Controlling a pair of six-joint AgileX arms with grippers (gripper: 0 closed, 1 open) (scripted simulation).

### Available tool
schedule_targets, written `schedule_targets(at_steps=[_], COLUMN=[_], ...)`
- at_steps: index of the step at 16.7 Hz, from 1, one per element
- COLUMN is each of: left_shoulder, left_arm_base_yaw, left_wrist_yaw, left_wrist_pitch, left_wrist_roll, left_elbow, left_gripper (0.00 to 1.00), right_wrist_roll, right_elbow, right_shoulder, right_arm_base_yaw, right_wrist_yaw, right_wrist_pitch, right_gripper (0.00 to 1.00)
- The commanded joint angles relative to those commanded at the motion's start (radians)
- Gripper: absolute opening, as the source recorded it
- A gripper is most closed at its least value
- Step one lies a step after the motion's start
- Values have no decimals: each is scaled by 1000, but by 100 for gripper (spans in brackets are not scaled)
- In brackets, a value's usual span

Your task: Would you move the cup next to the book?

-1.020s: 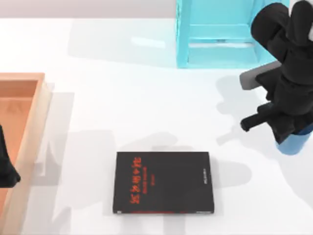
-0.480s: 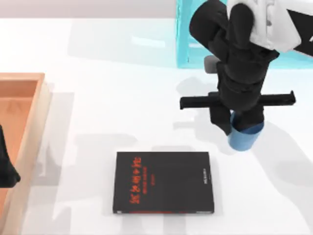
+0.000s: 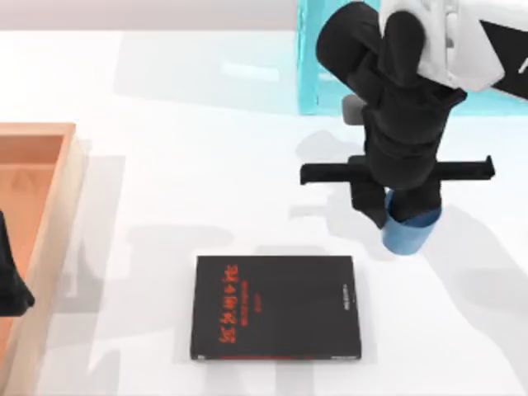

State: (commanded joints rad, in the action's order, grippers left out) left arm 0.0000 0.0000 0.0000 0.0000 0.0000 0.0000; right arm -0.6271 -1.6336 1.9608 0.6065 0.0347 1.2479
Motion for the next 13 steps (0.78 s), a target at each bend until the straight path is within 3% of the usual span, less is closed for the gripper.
schedule_targets(at_steps=[7,12,13], left_shoulder=[0,0,0], left_arm_base_yaw=[0,0,0], left_wrist_yaw=[0,0,0], left_wrist_pitch=[0,0,0], left_wrist_roll=[0,0,0], left_elbow=[0,0,0], left_gripper=[100,100,100], right_wrist_roll=[16,19,19], right_elbow=[182,202,202], right_shoulder=[27,29,29], right_arm_base_yaw=[-14,-14,-14], right_wrist_yaw=[0,1,1], right_wrist_pitch=[-211,-233,-233], right_gripper=[0,0,8])
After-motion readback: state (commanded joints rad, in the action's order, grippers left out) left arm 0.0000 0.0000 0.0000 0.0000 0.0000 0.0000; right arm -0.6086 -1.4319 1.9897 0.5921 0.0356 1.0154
